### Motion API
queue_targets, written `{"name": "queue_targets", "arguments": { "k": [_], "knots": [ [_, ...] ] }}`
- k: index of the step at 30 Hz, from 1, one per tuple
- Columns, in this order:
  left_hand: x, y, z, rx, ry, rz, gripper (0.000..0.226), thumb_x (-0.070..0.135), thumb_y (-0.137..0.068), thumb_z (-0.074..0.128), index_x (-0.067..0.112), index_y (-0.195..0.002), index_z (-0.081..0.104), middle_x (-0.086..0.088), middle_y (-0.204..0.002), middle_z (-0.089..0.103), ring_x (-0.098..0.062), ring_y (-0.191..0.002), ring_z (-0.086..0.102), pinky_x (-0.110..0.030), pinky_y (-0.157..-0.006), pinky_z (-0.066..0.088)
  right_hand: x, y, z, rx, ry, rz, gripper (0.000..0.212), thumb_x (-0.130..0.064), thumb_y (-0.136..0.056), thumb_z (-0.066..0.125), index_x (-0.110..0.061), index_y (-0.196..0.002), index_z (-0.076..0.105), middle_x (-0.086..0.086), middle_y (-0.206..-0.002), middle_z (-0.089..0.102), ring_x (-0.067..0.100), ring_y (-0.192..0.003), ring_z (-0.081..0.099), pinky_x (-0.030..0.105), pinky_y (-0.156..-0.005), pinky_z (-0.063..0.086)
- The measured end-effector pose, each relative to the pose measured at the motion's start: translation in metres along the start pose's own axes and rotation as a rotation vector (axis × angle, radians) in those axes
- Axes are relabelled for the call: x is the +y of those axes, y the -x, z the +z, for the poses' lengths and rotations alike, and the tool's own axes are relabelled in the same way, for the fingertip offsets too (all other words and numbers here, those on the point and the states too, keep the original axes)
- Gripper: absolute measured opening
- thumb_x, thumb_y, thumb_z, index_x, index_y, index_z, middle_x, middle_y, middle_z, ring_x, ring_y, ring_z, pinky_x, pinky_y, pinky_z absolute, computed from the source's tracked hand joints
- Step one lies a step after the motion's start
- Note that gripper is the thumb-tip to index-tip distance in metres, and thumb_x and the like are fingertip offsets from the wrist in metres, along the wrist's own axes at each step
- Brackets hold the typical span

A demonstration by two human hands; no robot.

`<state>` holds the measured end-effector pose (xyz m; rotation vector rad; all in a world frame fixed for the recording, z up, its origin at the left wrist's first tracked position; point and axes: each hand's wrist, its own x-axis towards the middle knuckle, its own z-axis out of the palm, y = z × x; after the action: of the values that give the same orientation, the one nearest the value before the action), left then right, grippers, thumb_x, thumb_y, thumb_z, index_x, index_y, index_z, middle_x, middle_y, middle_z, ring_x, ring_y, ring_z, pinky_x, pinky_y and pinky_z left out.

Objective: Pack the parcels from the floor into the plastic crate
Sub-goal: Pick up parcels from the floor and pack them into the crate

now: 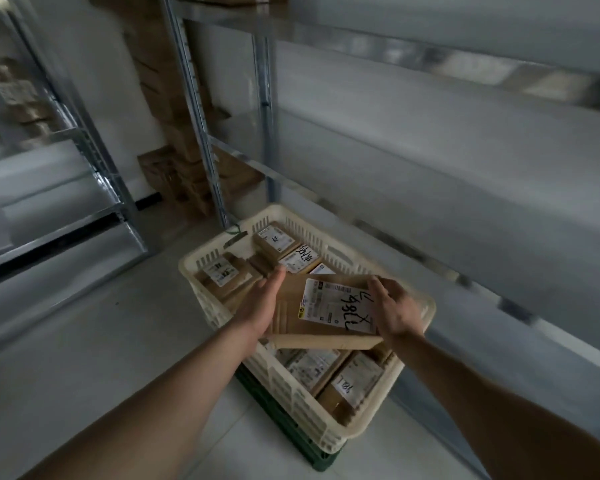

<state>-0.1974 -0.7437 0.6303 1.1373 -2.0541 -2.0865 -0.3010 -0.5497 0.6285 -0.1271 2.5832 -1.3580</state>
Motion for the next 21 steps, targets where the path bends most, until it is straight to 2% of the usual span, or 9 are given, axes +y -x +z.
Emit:
{"name": "queue_targets", "arguments": {
  "k": [2,5,8,12,14,19,21],
  "knots": [
    [0.003,-0.011,-0.018,-0.032,-0.002,0.011,0.117,0.105,-0.041,0.040,0.034,-0.133,0.054,-0.002,-0.137,0.057,-0.026,-0.126,0.054,-0.053,-0.106,0.041,-0.009,-0.001,0.018,0.004,-0.010,0.008,0.036,-0.055,-0.099,0.042,-0.031,-0.116,0.063,0.002,-0.102,0.063,0.023,-0.092,0.061,0.041,-0.082,0.057],
    [0.005,-0.026,-0.037,-0.049,-0.010,0.000,0.114,0.105,-0.042,0.039,0.033,-0.130,0.056,-0.003,-0.131,0.061,-0.026,-0.121,0.057,-0.053,-0.104,0.043,-0.019,-0.005,0.039,0.010,0.001,0.031,0.043,-0.059,-0.098,0.041,-0.030,-0.121,0.062,0.003,-0.103,0.065,0.023,-0.092,0.063,0.036,-0.076,0.056],
    [0.010,-0.043,-0.051,-0.063,-0.039,0.000,0.116,0.104,-0.043,0.037,0.029,-0.130,0.055,-0.005,-0.129,0.061,-0.027,-0.119,0.057,-0.053,-0.103,0.043,-0.030,-0.014,0.055,0.018,-0.016,0.052,0.041,-0.061,-0.097,0.042,-0.032,-0.120,0.060,0.003,-0.101,0.066,0.024,-0.092,0.065,0.044,-0.080,0.059],
    [0.022,-0.070,-0.064,-0.066,-0.057,-0.018,0.123,0.106,-0.036,0.038,0.033,-0.135,0.050,-0.006,-0.136,0.057,-0.029,-0.122,0.055,-0.055,-0.104,0.042,-0.040,-0.034,0.073,0.013,-0.022,0.062,0.028,-0.057,-0.098,0.043,-0.036,-0.109,0.057,0.003,-0.099,0.067,0.024,-0.089,0.064,0.045,-0.080,0.059],
    [0.029,-0.084,-0.068,-0.077,-0.069,-0.020,0.128,0.105,-0.036,0.037,0.032,-0.140,0.044,-0.007,-0.140,0.053,-0.030,-0.125,0.052,-0.056,-0.105,0.041,-0.044,-0.048,0.084,0.011,-0.037,0.074,0.029,-0.059,-0.097,0.043,-0.036,-0.108,0.056,0.003,-0.100,0.067,0.024,-0.090,0.064,0.046,-0.081,0.059],
    [0.040,-0.124,-0.077,-0.073,-0.096,-0.023,0.128,0.106,-0.030,0.037,0.050,-0.145,0.026,-0.004,-0.153,0.037,-0.032,-0.135,0.042,-0.060,-0.103,0.039,-0.054,-0.090,0.108,0.016,-0.036,0.086,0.044,-0.059,-0.098,0.041,-0.030,-0.124,0.060,0.003,-0.105,0.066,0.022,-0.091,0.060,0.033,-0.073,0.053],
    [0.041,-0.141,-0.079,-0.075,-0.123,-0.041,0.125,0.105,-0.035,0.036,0.050,-0.146,0.024,-0.002,-0.155,0.034,-0.032,-0.137,0.040,-0.061,-0.102,0.041,-0.057,-0.108,0.117,0.014,-0.041,0.086,0.045,-0.058,-0.099,0.041,-0.029,-0.127,0.061,0.004,-0.104,0.066,0.021,-0.089,0.060,0.029,-0.068,0.048]
  ]
}}
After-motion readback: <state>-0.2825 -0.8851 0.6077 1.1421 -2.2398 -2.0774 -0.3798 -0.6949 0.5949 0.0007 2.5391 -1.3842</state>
